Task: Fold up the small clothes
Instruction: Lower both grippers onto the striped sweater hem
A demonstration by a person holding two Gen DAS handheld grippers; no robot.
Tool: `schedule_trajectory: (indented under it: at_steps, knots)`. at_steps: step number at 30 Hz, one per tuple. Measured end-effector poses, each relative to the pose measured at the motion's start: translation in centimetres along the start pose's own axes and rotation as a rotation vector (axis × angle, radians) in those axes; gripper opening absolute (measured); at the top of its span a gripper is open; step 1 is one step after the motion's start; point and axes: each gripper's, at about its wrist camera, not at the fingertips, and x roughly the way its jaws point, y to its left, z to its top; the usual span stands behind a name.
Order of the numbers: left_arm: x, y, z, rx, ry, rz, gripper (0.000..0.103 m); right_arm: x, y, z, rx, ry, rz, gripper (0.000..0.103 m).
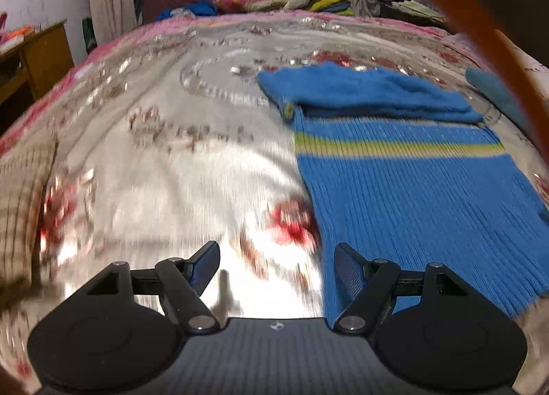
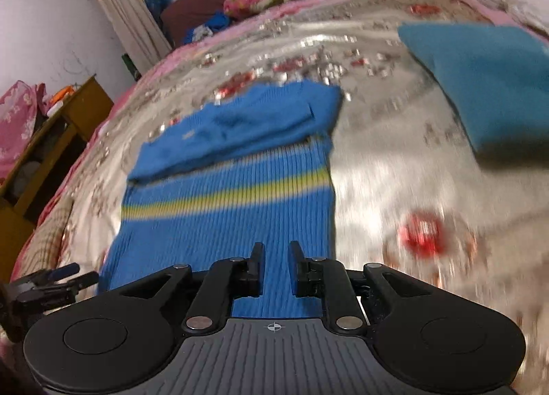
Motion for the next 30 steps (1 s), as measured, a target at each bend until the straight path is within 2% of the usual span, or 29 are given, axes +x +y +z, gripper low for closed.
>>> schedule_trajectory:
  at_steps: [3,8,14,18,24,30]
  knots:
    - [-0.9,0.0,-1.4,-0.014,0.023,-0.024,0.079,-0.9,-0.3,-2.1,0.014,0.026,-0.011,0.019]
    - [-2.0,-0.5,-2.9,-0.026,0.045,-0.078,0.079,-2.0,-1.0,-4.6,0.043,0.061,-0.019,0.028]
    - [-1.5,-1.1,-3.4,-0.032,0.056,-0.125,0.077,-1.4,-1.7,-5.9,0.064,0.107,-0.032,0.029]
    - [-1.5,-1.5,-3.2,-0.030,0.046,-0.168,0.072,-1.0,-2.4,-6.6,0.090,0.134,-0.020,0.029]
    - [-1.2,-1.8,-2.9,-0.037,0.055,-0.222,0.071,-0.6,-2.9,-6.8,0.134,0.135,0.018,0.029]
    - [-0.8,-1.0,-2.7,-0.112,0.076,-0.285,0.058,0.0,-2.9,-6.9,0.169,0.132,0.073,0.029]
